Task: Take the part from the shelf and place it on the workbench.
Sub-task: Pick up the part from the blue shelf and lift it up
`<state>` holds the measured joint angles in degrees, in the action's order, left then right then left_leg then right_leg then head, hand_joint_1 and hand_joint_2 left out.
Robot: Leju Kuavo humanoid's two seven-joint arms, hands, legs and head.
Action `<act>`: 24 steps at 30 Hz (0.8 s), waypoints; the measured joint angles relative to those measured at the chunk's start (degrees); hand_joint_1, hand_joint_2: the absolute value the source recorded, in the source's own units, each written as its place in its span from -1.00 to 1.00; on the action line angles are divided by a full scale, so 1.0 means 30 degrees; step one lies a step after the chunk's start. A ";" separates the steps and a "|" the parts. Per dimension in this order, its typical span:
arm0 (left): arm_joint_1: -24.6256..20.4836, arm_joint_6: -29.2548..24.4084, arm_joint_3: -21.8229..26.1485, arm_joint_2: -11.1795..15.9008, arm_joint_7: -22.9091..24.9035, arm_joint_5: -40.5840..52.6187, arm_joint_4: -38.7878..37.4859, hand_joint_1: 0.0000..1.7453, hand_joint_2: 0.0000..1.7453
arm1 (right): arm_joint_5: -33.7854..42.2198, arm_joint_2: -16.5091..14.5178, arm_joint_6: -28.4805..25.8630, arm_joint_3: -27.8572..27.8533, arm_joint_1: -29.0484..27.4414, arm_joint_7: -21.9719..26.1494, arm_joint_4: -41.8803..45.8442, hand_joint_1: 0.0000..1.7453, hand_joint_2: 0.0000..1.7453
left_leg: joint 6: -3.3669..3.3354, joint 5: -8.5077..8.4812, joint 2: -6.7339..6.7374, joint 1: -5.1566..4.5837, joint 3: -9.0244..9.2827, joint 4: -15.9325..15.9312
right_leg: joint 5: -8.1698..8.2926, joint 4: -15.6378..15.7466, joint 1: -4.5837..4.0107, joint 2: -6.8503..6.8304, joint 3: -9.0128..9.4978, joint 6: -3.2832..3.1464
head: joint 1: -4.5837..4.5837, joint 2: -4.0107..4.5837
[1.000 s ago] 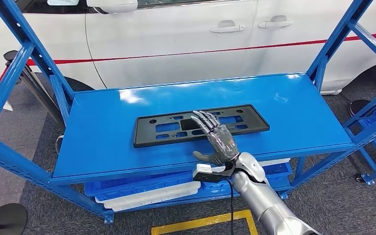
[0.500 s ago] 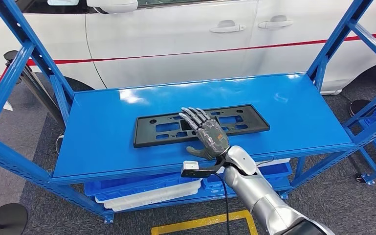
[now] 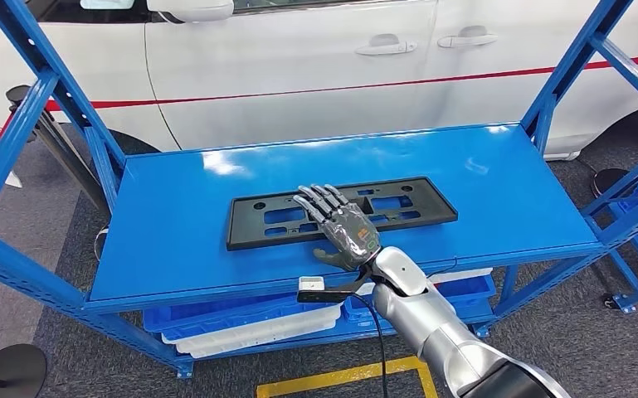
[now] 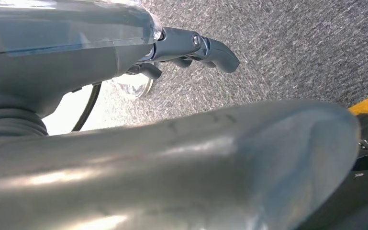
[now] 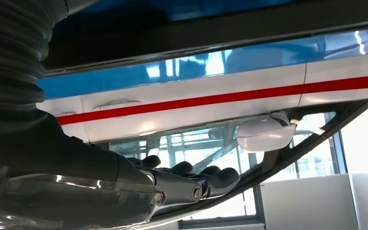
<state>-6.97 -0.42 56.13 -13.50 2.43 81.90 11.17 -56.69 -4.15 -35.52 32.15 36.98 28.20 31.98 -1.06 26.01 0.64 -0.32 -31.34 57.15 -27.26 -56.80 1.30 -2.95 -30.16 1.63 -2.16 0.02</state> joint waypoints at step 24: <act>-0.0023 0.0029 0.0000 0.0042 0.0000 0.0007 0.0000 -1.00 -1.00 | -0.1037 0.0007 -0.0315 0.0080 0.0016 -0.1544 -0.1832 -1.00 1.00 | 0.0000 0.0000 0.0001 0.0000 0.0002 0.0003 | 0.0000 0.0002 0.0000 0.0000 -0.0004 0.0000 | 0.0000 0.0002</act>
<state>-7.04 -0.33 56.13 -13.38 2.43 81.92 11.17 -59.80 -4.13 -36.46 32.39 37.03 23.56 26.49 -1.06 26.01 0.65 -0.32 -31.33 57.16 -27.26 -56.79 1.30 -2.95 -30.17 1.63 -2.16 0.02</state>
